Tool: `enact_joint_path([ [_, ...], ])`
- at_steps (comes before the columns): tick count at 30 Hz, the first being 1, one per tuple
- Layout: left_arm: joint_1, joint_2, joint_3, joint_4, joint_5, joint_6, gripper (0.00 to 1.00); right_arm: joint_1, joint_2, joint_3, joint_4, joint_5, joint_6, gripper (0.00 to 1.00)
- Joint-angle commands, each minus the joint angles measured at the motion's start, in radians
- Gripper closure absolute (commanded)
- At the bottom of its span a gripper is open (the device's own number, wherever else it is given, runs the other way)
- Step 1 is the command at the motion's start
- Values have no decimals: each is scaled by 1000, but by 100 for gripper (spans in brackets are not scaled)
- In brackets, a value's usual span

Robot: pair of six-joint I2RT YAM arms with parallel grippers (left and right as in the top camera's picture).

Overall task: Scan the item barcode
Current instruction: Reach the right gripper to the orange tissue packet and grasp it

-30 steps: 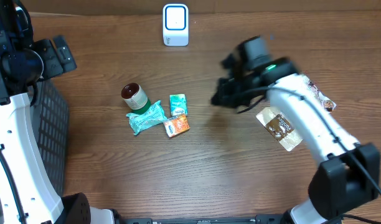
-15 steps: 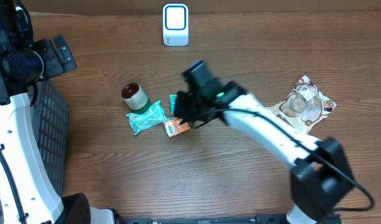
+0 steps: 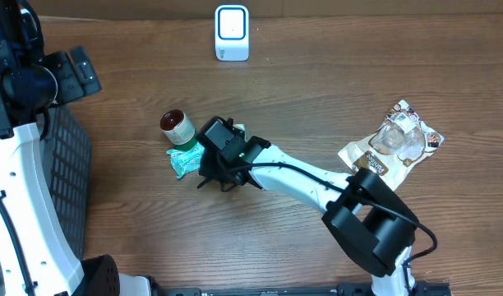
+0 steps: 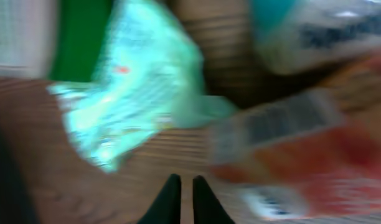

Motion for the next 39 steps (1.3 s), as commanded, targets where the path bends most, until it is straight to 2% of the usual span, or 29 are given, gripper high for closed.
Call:
enact_joint_path([
  [1,2,2,2,2,-10,19,0,-2,10,-3,-44,44,-44,89],
  [8,2,2,2,2,-10,19,0,-65,6,-2,-248,45,-187,86],
  [13,2,2,2,2,-10,19,0,-135,-20,5,-385,40,-347,86],
  [17,2,2,2,2,-9,19,1,-201,-66,5,-448,67,-435,86],
  [19,2,2,2,2,-10,19,0,-237,-92,5,-451,66,-451,84],
  [22,2,2,1,2,-9,19,0,-276,-126,5,-431,-12,-548,83],
  [26,2,2,2,2,-10,19,0,-303,-153,5,-428,-105,-580,77],
  [32,2,2,2,2,-10,19,1,-370,-154,-13,-389,-259,-663,55],
  [39,2,2,2,2,-9,19,0,-465,-154,-124,-288,-299,-704,51],
])
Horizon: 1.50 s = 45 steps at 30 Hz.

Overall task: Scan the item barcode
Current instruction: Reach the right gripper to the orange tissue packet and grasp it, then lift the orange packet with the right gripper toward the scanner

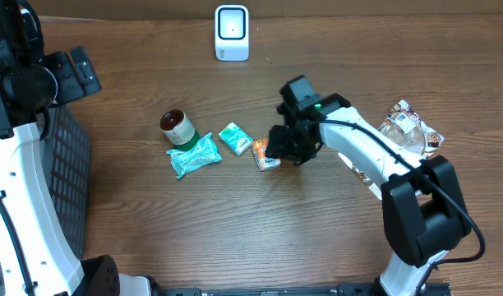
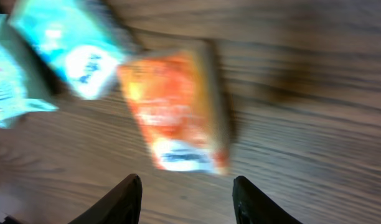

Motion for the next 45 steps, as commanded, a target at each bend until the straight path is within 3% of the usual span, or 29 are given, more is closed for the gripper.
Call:
enact_joint_path([
  [1,2,2,2,2,-10,19,1,-48,-23,-60,47,-78,-70,51],
  [10,2,2,1,2,-9,19,1,-60,23,-142,209,-211,-101,55],
  [17,2,2,1,2,-9,19,0,-60,63,-146,211,-207,-96,78],
  [23,2,2,2,2,-9,19,1,-60,65,-146,205,-209,-62,92],
  [25,2,2,1,2,-10,19,0,-60,65,-146,209,-208,-46,91],
  [28,2,2,2,2,-10,19,1,-60,65,-146,219,-195,-43,76],
  [32,2,2,2,2,-10,19,0,-56,69,-146,232,-156,8,72],
  [41,2,2,2,2,-9,19,0,8,100,-146,221,-50,114,78],
  [45,2,2,2,2,-9,19,1,34,108,-146,210,-46,115,96],
])
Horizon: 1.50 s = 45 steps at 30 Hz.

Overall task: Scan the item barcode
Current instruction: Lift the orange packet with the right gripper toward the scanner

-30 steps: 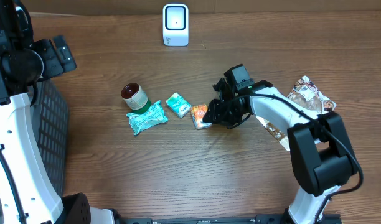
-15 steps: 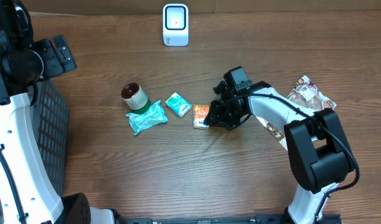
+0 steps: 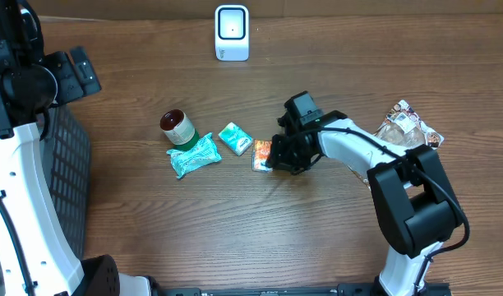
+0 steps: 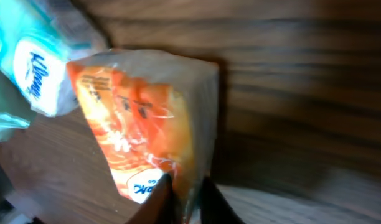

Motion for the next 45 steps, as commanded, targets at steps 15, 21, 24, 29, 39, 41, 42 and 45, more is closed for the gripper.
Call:
enact_joint_path([
  [15,2,2,2,2,-10,19,0,-203,-227,-5,24,-720,-139,96],
  [21,2,2,2,2,-10,19,0,-285,-262,-5,138,-1037,-103,96],
  [24,2,2,2,2,-10,19,0,-305,-262,-5,262,-1124,6,96],
  [29,2,2,2,2,-10,19,1,-311,-262,-5,512,-1129,277,96],
  [39,2,2,2,2,-9,19,0,-311,-262,-5,854,-1129,627,96],
  [41,2,2,1,2,-9,19,0,-311,-262,-5,872,-1129,645,96],
  [42,2,2,2,2,-10,19,0,-311,-262,-5,872,-1129,645,96],
  [45,2,2,2,2,-9,19,0,-311,-262,-5,871,-1129,644,96],
])
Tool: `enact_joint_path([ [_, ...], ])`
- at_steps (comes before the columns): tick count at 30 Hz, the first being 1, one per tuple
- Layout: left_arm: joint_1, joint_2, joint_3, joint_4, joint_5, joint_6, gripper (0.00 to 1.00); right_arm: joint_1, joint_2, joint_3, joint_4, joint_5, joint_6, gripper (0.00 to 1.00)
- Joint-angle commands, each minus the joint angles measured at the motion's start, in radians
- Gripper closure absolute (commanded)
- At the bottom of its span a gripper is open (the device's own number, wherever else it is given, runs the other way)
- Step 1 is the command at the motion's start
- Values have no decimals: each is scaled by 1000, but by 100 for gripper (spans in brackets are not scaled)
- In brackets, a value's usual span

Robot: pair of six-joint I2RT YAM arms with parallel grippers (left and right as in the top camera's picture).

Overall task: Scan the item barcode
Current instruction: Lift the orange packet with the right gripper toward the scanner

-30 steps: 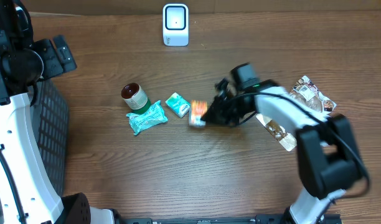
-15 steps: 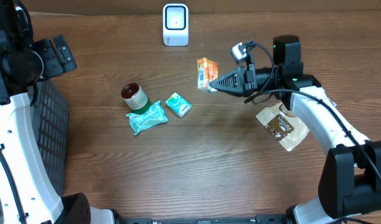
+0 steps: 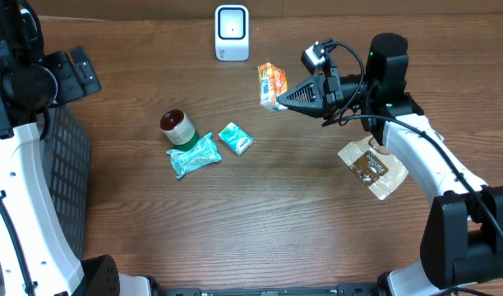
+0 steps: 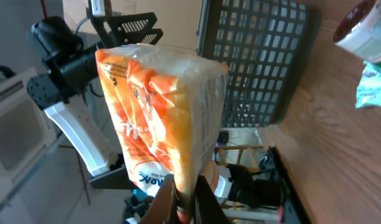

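My right gripper (image 3: 283, 97) is shut on an orange tissue pack (image 3: 271, 85), held in the air at the back middle of the table. The pack (image 4: 159, 118) fills the right wrist view, its lower edge pinched between the dark fingers (image 4: 167, 202). The white barcode scanner (image 3: 232, 33) stands at the far edge, left of the held pack. My left gripper (image 3: 80, 72) shows at the far left above the dark basket; its jaw state is unclear.
A red-lidded jar (image 3: 178, 126), a green crinkled pouch (image 3: 194, 155) and a teal tissue pack (image 3: 234, 138) lie left of centre. A brown snack bag (image 3: 372, 167) lies at the right. A dark mesh basket (image 3: 66, 164) stands at the left edge.
My right gripper was shut on the orange pack on the table beside the teal pack. It now holds the pack lifted at the back of the table, right of the scanner.
My right gripper was shut, low among the items by the jar. Then it hung open above the orange pack, which lay apart from the others. Then it was shut on the pack's edge on the table. Now the pack is held aloft near the scanner.
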Motion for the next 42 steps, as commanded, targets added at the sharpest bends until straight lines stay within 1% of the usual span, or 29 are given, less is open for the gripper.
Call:
enact_joint_path([
  [1,2,2,2,2,-10,19,1,-5,-8,9,10,-33,43,96],
  [9,2,2,2,2,-10,19,0,31,-1,7,7,-28,-41,96],
  [13,2,2,2,2,-10,19,0,61,19,7,-32,35,-92,96],
  [20,2,2,2,2,-9,19,1,86,84,7,-188,225,-246,96],
  [25,2,2,2,2,-10,19,0,87,84,10,-395,352,-424,96],
  [29,2,2,2,2,-10,19,0,98,84,35,-665,568,-613,96],
  [31,2,2,2,2,-10,19,0,111,84,77,-816,688,-716,96],
  [33,2,2,1,2,-9,19,0,122,84,132,-911,763,-765,96],
  [35,2,2,2,2,-10,19,0,136,84,210,-1001,848,-796,96],
  [37,2,2,2,2,-10,19,0,159,84,315,-1094,979,-803,96],
  [38,2,2,2,2,-9,19,0,189,84,429,-1168,1139,-802,96],
  [40,2,2,2,2,-9,19,0,229,88,549,-1217,1286,-802,96],
  [42,2,2,2,2,-10,19,0,266,104,656,-1231,1432,-801,96],
])
